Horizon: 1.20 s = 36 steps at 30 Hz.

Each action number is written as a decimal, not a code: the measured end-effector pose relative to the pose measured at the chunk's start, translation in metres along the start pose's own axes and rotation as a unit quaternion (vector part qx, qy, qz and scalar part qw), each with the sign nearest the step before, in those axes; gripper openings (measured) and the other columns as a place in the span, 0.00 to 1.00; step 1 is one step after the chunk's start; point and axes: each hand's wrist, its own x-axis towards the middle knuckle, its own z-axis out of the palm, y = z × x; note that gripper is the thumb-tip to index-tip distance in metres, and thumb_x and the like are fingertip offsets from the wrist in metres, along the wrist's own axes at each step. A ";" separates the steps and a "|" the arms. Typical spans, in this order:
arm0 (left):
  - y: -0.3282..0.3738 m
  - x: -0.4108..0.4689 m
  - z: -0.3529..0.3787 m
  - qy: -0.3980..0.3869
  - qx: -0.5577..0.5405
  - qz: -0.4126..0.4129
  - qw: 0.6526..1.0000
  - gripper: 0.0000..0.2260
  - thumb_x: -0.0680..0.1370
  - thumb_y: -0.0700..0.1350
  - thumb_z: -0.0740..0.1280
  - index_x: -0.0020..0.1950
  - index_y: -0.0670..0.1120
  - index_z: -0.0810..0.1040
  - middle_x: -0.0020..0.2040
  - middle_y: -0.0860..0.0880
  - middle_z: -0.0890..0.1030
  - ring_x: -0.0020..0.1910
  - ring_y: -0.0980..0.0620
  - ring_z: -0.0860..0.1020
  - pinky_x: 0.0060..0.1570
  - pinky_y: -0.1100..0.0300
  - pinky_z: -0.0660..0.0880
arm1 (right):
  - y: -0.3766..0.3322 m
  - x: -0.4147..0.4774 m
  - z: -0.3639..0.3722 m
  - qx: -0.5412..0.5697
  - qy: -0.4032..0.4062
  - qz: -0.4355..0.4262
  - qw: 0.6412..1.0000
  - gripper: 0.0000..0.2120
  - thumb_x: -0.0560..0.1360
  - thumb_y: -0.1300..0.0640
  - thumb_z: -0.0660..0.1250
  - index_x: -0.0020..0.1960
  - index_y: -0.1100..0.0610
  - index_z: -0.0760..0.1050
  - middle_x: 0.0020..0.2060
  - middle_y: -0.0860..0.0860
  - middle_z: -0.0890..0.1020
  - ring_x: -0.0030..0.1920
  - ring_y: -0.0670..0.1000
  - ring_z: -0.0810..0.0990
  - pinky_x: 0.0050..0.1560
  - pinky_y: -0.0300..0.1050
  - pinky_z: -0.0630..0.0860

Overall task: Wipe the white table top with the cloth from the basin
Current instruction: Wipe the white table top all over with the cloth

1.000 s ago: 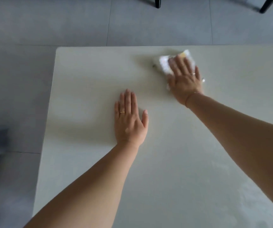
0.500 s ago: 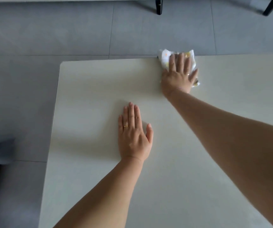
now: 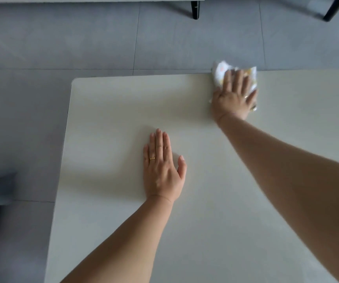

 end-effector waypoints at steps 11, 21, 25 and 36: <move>0.007 -0.003 -0.005 0.018 0.005 0.012 1.000 0.27 0.78 0.50 0.52 0.75 0.38 0.59 0.76 0.41 0.59 0.75 0.42 0.58 0.74 0.47 0.53 | 0.105 0.030 -0.042 -0.024 -0.030 -0.018 0.999 0.25 0.80 0.47 0.47 0.76 0.43 0.48 0.77 0.46 0.47 0.77 0.51 0.43 0.75 0.55 0.40; 0.063 -0.042 0.023 -0.001 -0.020 0.075 0.997 0.30 0.77 0.54 0.55 0.75 0.40 0.60 0.76 0.42 0.59 0.76 0.43 0.57 0.73 0.49 0.52 | 0.092 0.004 -0.030 -0.054 -0.054 -0.236 0.969 0.23 0.81 0.47 0.48 0.76 0.43 0.50 0.77 0.46 0.50 0.77 0.51 0.46 0.74 0.53 0.42; 0.065 -0.041 0.022 -0.009 -0.019 0.074 0.997 0.30 0.77 0.54 0.55 0.76 0.40 0.59 0.77 0.42 0.58 0.76 0.43 0.56 0.74 0.49 0.52 | 0.137 0.030 -0.052 -0.016 -0.025 -0.013 0.999 0.25 0.80 0.49 0.48 0.77 0.44 0.49 0.77 0.46 0.48 0.77 0.51 0.44 0.75 0.54 0.40; 0.069 -0.043 0.013 -0.032 0.001 0.068 0.997 0.31 0.77 0.55 0.51 0.76 0.39 0.58 0.77 0.41 0.58 0.76 0.43 0.55 0.74 0.48 0.52 | 0.154 -0.076 -0.046 -0.039 -0.058 -0.199 0.978 0.24 0.82 0.48 0.51 0.76 0.45 0.51 0.77 0.47 0.51 0.77 0.51 0.46 0.74 0.51 0.40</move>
